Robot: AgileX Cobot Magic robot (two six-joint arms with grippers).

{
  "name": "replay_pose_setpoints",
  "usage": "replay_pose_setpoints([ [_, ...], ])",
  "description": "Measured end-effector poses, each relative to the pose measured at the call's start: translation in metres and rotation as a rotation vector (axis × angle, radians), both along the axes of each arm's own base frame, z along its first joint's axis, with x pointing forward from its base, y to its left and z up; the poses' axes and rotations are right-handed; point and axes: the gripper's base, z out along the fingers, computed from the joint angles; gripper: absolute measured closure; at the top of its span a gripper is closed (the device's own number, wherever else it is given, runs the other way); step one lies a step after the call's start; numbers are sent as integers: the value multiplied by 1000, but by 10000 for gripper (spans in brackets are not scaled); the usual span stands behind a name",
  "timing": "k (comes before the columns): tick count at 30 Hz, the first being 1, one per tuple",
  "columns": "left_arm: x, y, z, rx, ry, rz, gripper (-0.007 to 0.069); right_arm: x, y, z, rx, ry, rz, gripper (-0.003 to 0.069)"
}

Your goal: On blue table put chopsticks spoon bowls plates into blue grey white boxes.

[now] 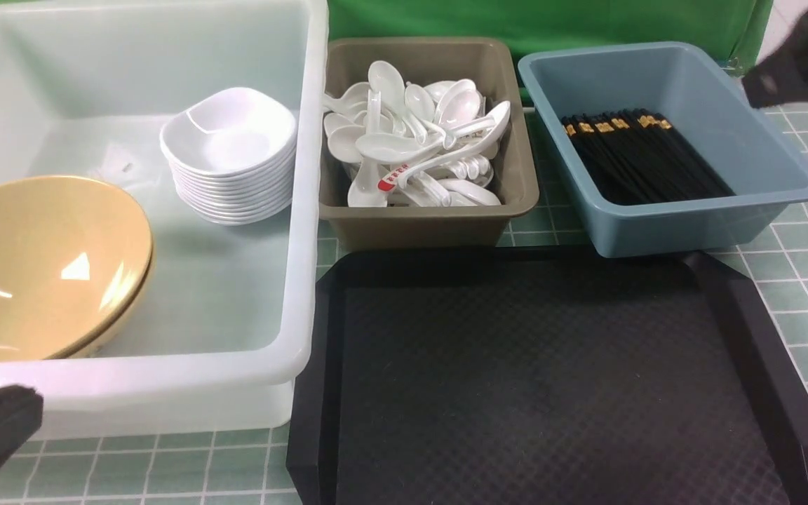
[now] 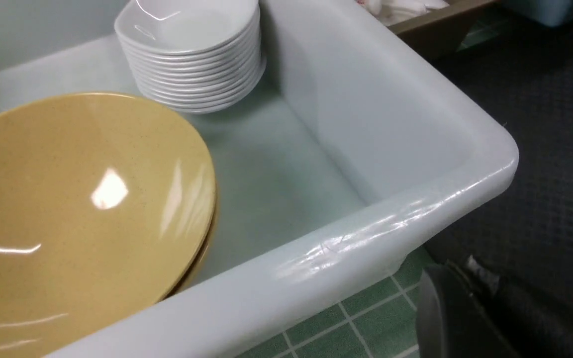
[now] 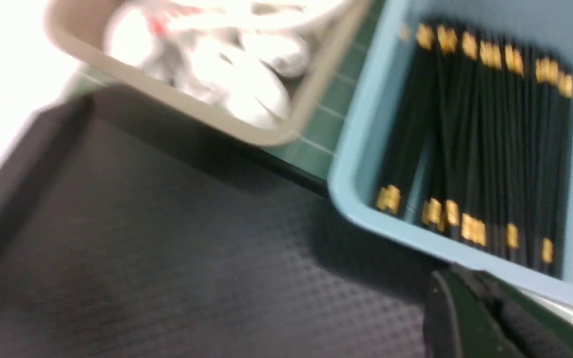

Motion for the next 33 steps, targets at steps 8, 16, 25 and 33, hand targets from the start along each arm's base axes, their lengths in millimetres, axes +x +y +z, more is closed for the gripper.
replay_pose_setpoints([
  [8, -6, 3, -6, -23, -39, 2, 631, -84, -3, -12, 80, -224, 60, 624],
  [16, -6, 3, -6, -28, -36, 4, 631, -121, -14, -18, 115, -305, 58, 622],
  [25, -6, 3, -6, -28, -35, 6, 631, -124, -14, -20, 116, -288, 59, 615],
  [33, -6, 3, -7, -28, -33, 6, 631, -123, -14, -21, 133, -293, 57, 613],
])
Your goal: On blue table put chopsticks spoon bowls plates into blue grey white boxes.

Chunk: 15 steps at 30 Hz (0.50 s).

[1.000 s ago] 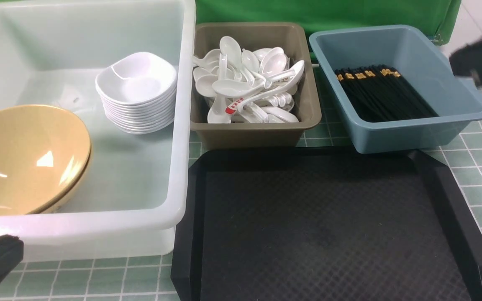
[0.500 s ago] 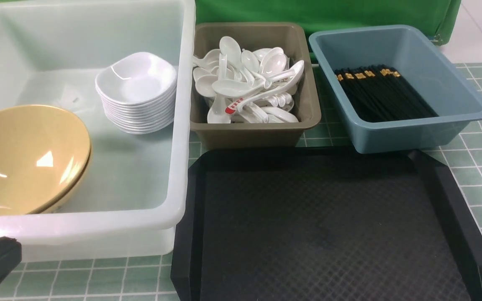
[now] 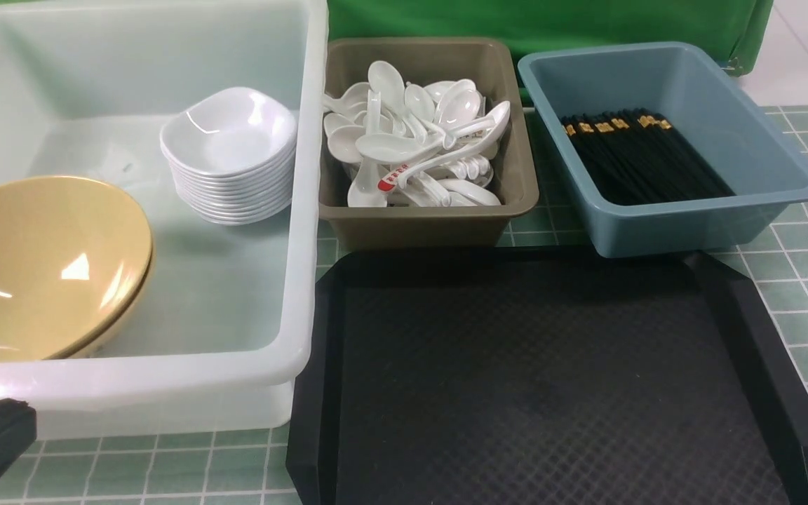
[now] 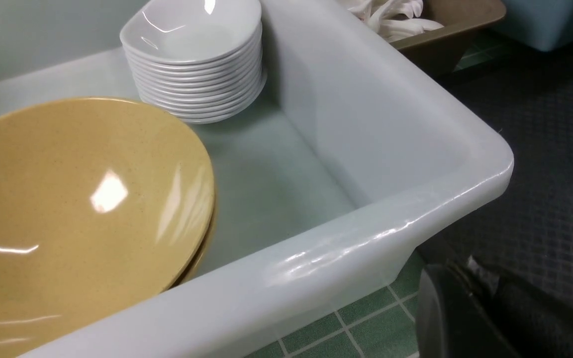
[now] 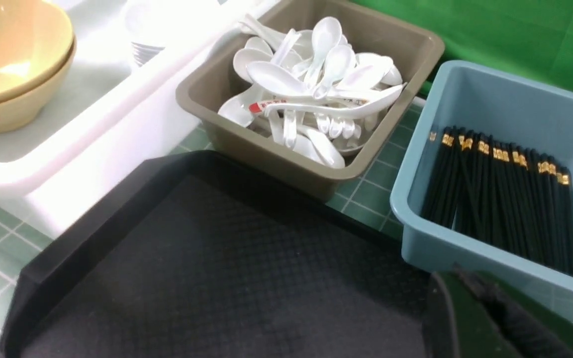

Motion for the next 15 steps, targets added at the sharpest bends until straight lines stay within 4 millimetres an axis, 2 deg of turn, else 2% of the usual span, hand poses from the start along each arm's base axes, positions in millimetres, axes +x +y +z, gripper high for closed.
replay_pose_setpoints([
  [4, 0, 0, 0, 0, 0, 0, 631, 0, -3, -16, 32, -64, -38, 612],
  [5, 0, 0, 0, 0, 0, 0, 631, -3, -10, -33, 65, -147, -100, 612],
  [9, 0, 0, 0, 0, 0, 0, 631, -12, -23, -58, 98, -244, -197, 612],
  [10, 0, 0, 0, -1, 0, 0, 631, -24, -35, -84, 76, -310, -277, 612],
  [11, 0, 0, 0, -2, 1, 1, 631, -34, -42, -101, 58, -333, -327, 612],
  [12, 0, 0, 0, -2, 1, 1, 631, -35, -43, -103, 60, -333, -336, 612],
  [14, 0, 0, 0, -2, 1, 1, 631, -47, -53, -141, 57, -317, -453, 612],
  [15, 0, 0, 0, -2, 1, 1, 631, -50, -54, -146, 64, -323, -470, 612],
])
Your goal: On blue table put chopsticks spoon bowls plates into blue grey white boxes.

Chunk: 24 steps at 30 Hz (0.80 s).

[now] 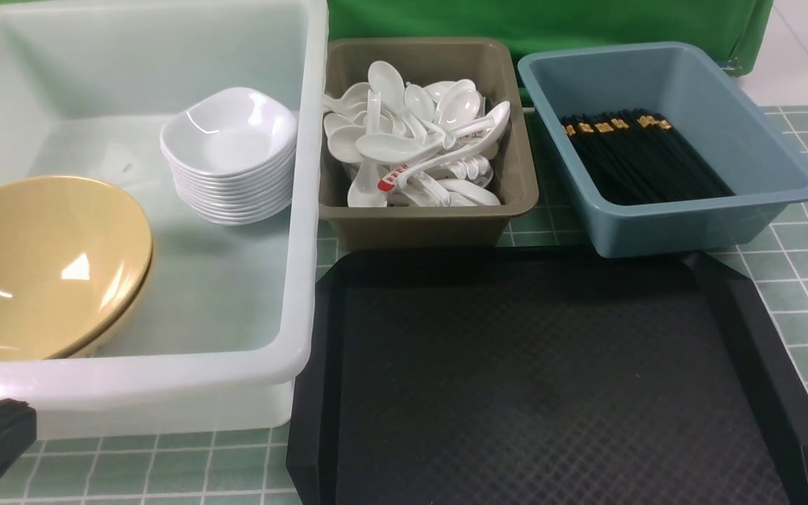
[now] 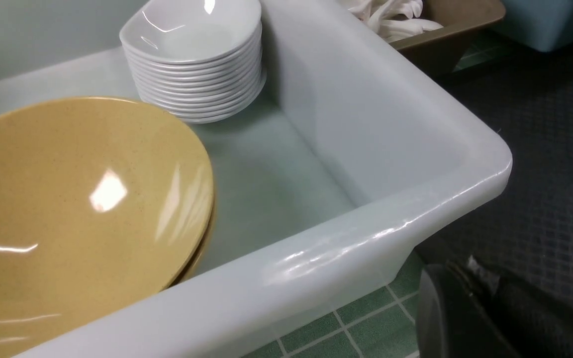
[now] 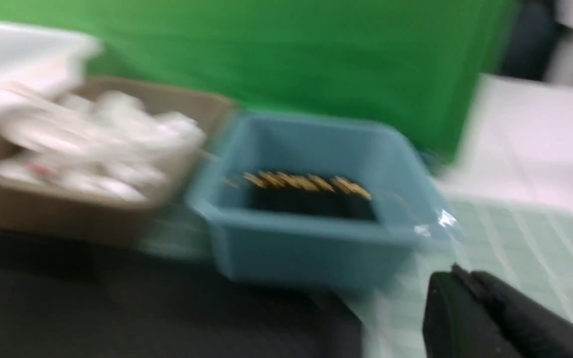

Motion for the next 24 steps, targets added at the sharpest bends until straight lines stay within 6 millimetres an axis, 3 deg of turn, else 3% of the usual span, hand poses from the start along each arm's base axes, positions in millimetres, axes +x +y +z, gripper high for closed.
replay_pose_setpoints([
  [3, 0, 0, 0, 0, 0, 0, 631, -10, -6, -39, 27, 12, -94, 612],
  [5, 0, 0, 0, 0, 0, 0, 631, -14, -7, -48, 50, 2, -117, 612],
  [12, 0, 0, 0, 0, 1, 0, 631, -18, -7, -60, 79, 117, -133, 612],
  [24, 0, 0, 0, 0, 1, 0, 631, -18, -7, -61, 78, 124, -133, 610],
])
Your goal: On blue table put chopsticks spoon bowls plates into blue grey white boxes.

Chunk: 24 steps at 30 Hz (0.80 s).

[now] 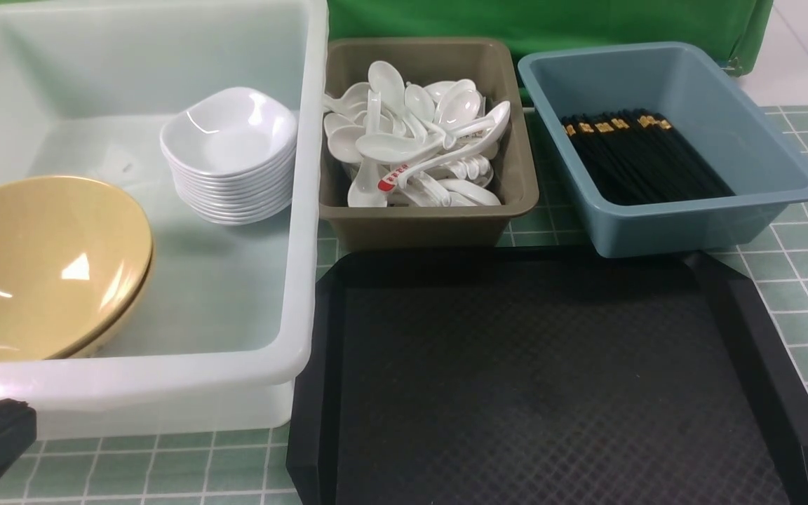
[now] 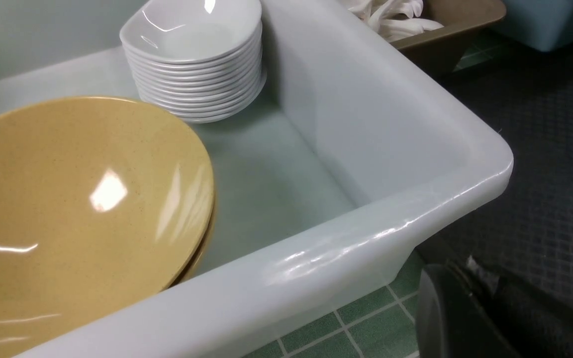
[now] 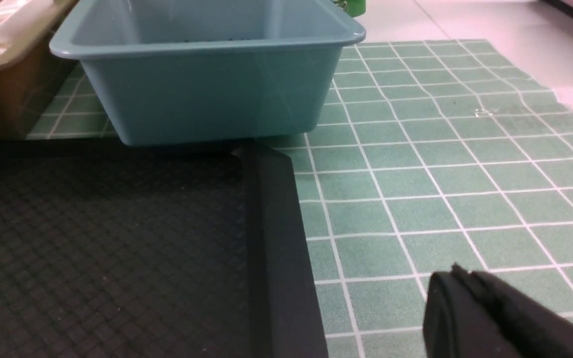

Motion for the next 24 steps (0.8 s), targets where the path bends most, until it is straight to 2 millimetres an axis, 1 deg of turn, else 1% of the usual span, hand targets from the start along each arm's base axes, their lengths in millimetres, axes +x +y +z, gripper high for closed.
replay_pose_setpoints([
  [12, 0, 1, 0, 7, -5, 3, 631, 0, 0, 0, -1, 0, 1, 610],
  [15, -2, 2, 0, 9, -32, 7, 631, 0, 0, 0, -1, 0, 1, 610],
  [16, -1, 2, -4, -9, -90, 9, 631, 0, 0, 0, -1, 0, 1, 608],
  [17, 0, 2, -4, -11, -98, 13, 631, 0, 0, 0, -1, 0, 1, 608],
  [18, 1, 2, -9, -10, -119, 22, 631, 0, 0, 0, -1, 0, 1, 608],
  [19, 7, 2, -17, -34, -220, 77, 631, 0, 0, 0, -1, 0, 1, 607],
  [20, 8, 3, -20, -41, -239, 91, 631, 0, 0, 0, -1, 0, 1, 607],
  [21, 11, 3, -28, -75, -295, 129, 631, 0, 0, 0, -1, 0, 1, 607],
  [24, 16, 11, -60, -181, -421, 314, 631, 0, 0, 0, -1, 0, 1, 603],
])
